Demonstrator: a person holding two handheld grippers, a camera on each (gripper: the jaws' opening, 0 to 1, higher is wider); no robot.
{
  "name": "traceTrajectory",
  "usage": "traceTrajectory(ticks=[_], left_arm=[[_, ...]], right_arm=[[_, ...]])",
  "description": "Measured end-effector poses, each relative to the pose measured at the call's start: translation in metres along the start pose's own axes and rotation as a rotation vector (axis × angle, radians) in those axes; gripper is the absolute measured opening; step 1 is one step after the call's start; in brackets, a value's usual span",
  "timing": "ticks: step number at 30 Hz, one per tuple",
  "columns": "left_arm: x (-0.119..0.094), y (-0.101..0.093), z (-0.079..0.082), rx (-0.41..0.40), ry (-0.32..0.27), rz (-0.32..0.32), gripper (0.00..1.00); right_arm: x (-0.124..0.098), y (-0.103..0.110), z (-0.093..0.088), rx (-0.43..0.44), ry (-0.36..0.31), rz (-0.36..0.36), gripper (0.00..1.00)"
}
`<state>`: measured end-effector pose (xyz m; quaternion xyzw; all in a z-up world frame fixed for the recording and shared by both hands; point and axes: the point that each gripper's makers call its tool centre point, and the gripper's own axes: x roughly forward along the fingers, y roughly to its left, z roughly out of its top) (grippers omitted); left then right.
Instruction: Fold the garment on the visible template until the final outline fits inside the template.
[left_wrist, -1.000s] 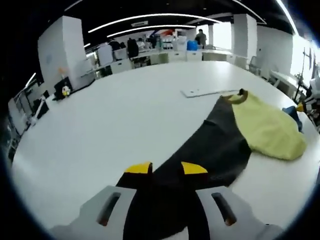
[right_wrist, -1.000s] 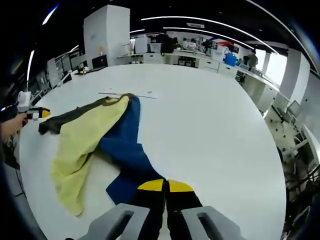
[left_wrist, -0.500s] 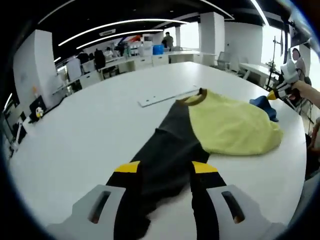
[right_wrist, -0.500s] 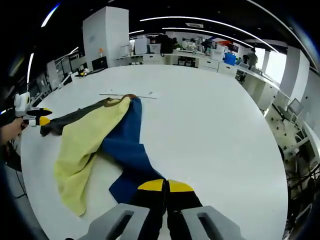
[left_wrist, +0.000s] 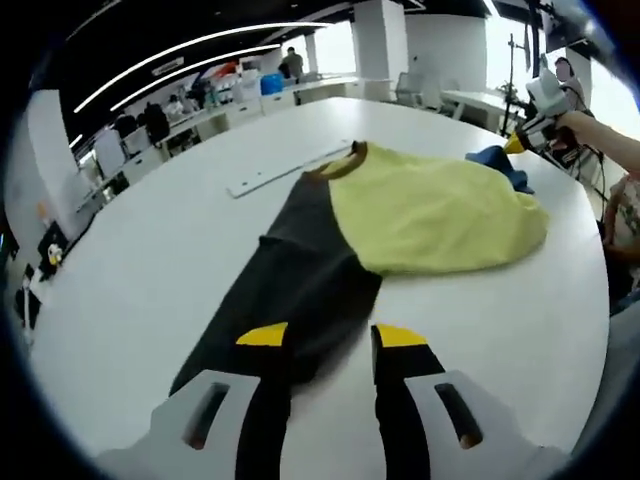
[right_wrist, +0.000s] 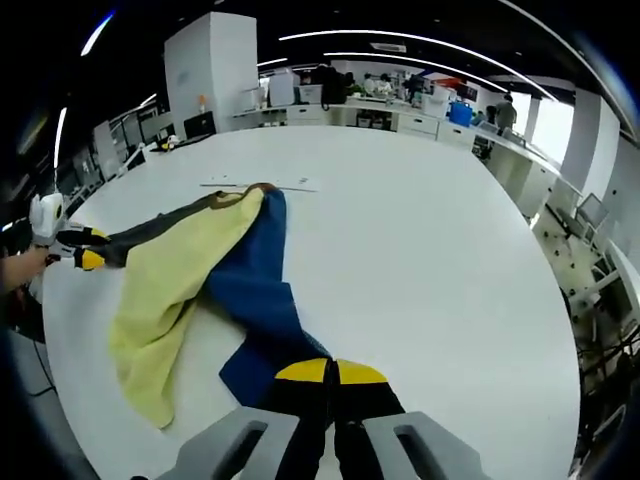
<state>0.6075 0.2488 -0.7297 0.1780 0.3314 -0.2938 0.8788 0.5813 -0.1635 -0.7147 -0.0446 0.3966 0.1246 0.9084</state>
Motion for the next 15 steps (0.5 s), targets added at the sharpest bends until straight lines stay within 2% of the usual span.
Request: traceTrajectory(ticks=[1,4,8,15], left_arm=[[0.0,0.004,-0.003,0.038,0.019,0.021,0.21],[0.003,0.006,-0.012,0.025,0.066,0.038,0.14],[0.007,0.009,-0.018,0.046,0.09,0.061,0.02],[0.006,0.015,-0.016,0.036,0.083,0.083,0.0]], right_arm=[[0.0,0.0,0.0,0.0,0.0,0.0,0.0],[0.0,-0.001,0.0,0.004,-0.002,0.0,0.0],[0.0,-0.001,0.0,0.006,-0.003,0.001,0.0],[-0.001,-0.004,0.004,0.007,-0.01,-0.004,0.0]])
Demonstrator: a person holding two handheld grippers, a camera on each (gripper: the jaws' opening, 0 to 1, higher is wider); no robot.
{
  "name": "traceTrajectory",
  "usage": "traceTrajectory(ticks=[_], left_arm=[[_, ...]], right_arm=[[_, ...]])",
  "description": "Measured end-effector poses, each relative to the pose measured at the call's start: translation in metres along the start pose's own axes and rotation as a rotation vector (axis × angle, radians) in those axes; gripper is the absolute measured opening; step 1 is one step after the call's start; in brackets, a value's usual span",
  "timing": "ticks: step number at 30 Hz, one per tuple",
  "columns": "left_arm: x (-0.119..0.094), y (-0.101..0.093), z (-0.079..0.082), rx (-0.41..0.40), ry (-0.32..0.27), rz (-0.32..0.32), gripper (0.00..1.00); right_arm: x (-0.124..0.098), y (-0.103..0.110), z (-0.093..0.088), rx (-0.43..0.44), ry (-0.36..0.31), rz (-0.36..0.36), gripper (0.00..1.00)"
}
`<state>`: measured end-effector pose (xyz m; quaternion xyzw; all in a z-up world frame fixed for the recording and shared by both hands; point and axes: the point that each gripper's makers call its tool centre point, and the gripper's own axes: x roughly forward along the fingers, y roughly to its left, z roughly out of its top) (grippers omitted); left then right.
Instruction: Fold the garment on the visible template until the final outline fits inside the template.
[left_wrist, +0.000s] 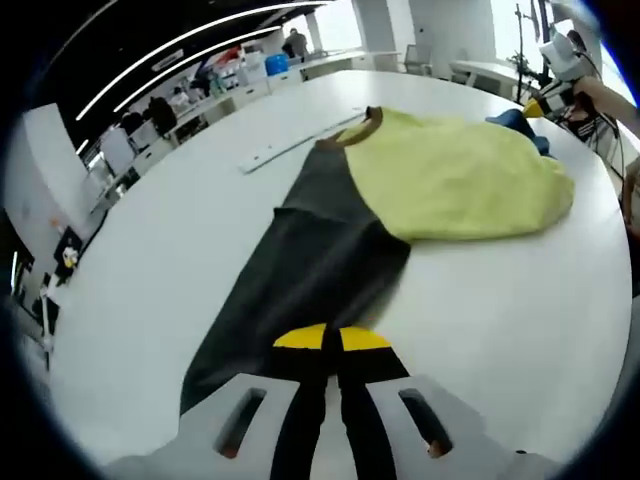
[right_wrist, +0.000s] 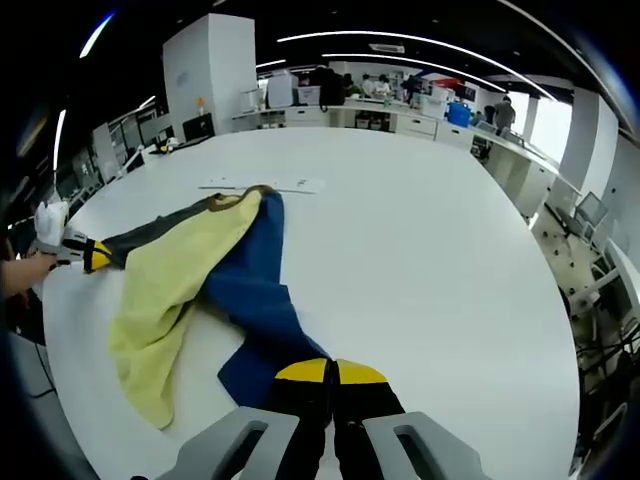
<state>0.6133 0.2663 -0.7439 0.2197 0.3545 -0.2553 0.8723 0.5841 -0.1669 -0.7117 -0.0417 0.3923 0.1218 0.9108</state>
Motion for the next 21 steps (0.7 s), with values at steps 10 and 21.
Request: traceTrajectory(ticks=[10,21], left_arm=[[-0.003,0.019,0.0,-0.079,-0.001,0.046,0.0],[-0.003,0.03,-0.004,-0.125,0.006,0.078,0.0]], right_arm=[[-0.003,-0.01,0.006,0.005,-0.009,-0.019,0.0],[-0.007,-0.032,0.003,0.002,0.009,-0.066,0.0]])
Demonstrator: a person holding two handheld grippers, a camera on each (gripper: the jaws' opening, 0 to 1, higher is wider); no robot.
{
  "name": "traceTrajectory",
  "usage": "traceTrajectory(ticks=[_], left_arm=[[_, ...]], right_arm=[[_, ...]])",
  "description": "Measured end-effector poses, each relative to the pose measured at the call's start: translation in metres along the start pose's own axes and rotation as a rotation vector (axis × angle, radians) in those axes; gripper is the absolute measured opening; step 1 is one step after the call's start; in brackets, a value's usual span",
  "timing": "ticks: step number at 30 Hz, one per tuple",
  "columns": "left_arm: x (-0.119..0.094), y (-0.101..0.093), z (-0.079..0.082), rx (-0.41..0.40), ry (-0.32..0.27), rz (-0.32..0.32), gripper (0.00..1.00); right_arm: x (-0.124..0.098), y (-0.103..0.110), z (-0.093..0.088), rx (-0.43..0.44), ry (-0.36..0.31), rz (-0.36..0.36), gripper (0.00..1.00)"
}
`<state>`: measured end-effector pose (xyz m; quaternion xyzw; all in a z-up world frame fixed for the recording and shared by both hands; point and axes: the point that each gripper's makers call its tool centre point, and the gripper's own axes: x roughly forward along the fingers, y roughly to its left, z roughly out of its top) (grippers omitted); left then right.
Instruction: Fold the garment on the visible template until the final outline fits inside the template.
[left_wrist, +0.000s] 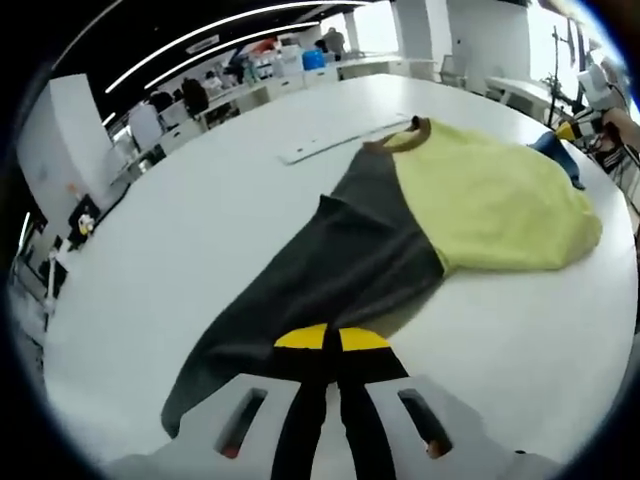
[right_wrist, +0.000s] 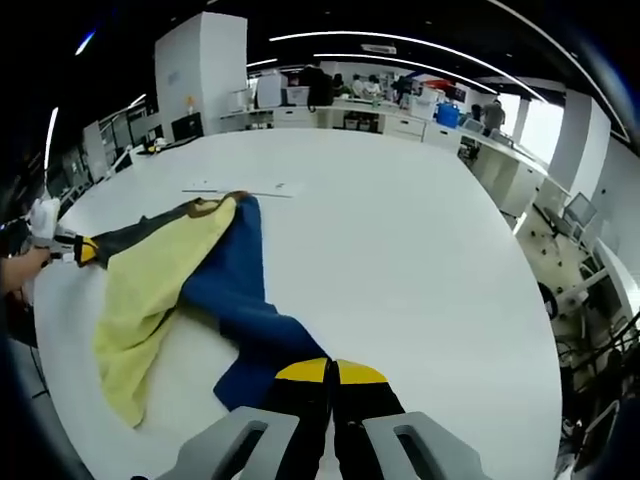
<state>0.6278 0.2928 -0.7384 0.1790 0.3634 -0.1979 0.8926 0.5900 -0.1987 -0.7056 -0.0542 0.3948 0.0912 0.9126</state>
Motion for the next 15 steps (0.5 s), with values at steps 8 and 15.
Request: traceTrajectory(ticks=[8,15], left_arm=[[0.0,0.007,-0.004,-0.018,0.007,0.019,0.0],[0.0,0.01,-0.005,-0.019,0.009,0.028,0.0]], right_arm=[[0.003,-0.015,-0.003,-0.016,0.018,-0.032,0.0],[0.007,-0.025,-0.006,-0.027,0.038,-0.054,0.0]])
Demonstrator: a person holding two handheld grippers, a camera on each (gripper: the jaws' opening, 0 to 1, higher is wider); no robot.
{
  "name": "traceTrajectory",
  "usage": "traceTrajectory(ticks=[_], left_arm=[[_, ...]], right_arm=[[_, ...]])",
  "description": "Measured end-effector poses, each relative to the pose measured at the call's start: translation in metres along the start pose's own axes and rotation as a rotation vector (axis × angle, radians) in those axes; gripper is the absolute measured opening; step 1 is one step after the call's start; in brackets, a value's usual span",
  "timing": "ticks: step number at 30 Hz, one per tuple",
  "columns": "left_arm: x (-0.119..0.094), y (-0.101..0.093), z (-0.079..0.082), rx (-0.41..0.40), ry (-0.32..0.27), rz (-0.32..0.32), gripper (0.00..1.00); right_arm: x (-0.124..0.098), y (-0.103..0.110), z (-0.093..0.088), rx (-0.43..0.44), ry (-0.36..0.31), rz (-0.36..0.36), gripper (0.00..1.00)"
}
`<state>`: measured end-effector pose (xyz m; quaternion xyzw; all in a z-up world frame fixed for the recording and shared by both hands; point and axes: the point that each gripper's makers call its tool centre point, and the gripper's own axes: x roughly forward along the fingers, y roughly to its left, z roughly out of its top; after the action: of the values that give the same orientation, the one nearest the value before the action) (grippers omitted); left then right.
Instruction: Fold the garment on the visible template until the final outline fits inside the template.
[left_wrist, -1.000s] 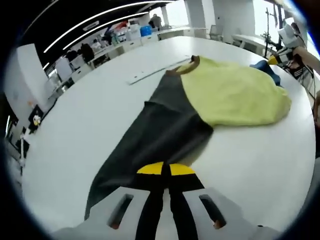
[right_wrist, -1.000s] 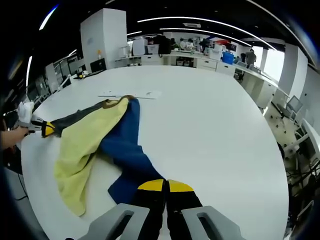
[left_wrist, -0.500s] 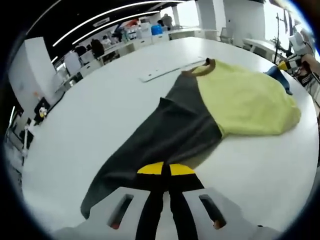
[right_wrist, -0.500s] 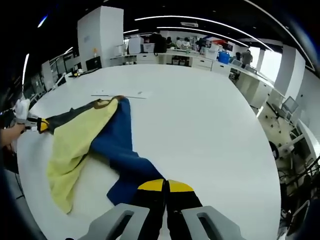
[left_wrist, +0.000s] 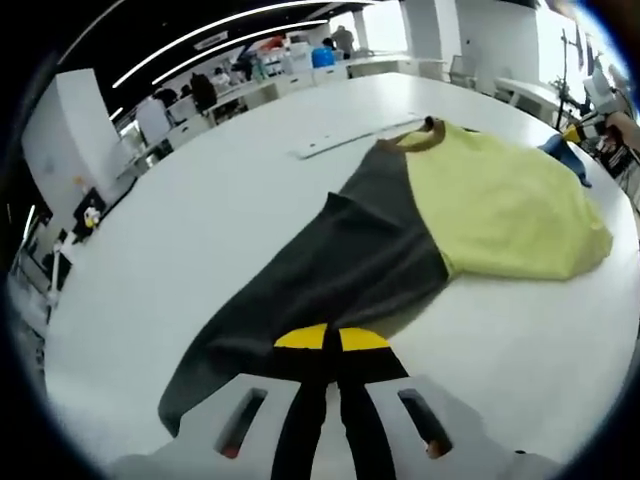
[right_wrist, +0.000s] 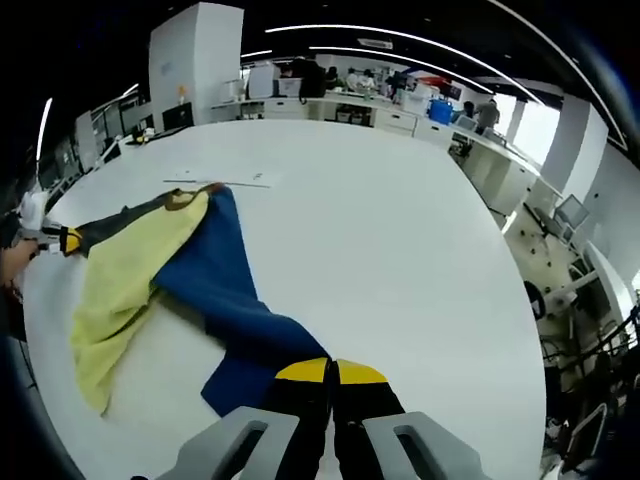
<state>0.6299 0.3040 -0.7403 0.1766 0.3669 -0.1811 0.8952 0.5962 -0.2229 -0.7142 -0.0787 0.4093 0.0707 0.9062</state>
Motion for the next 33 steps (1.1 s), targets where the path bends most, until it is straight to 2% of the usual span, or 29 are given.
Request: traceTrajectory(ticks=[15,33], left_arm=[[0.0,0.012,-0.007,-0.015,0.015,0.028,0.0],[-0.001,0.025,-0.016,-0.026,0.034,0.061,0.0]], right_arm=[[0.009,-0.035,-0.002,-0.032,0.04,-0.073,0.0],[0.026,-0.064,-0.003,-0.057,0.067,-0.133,0.0]])
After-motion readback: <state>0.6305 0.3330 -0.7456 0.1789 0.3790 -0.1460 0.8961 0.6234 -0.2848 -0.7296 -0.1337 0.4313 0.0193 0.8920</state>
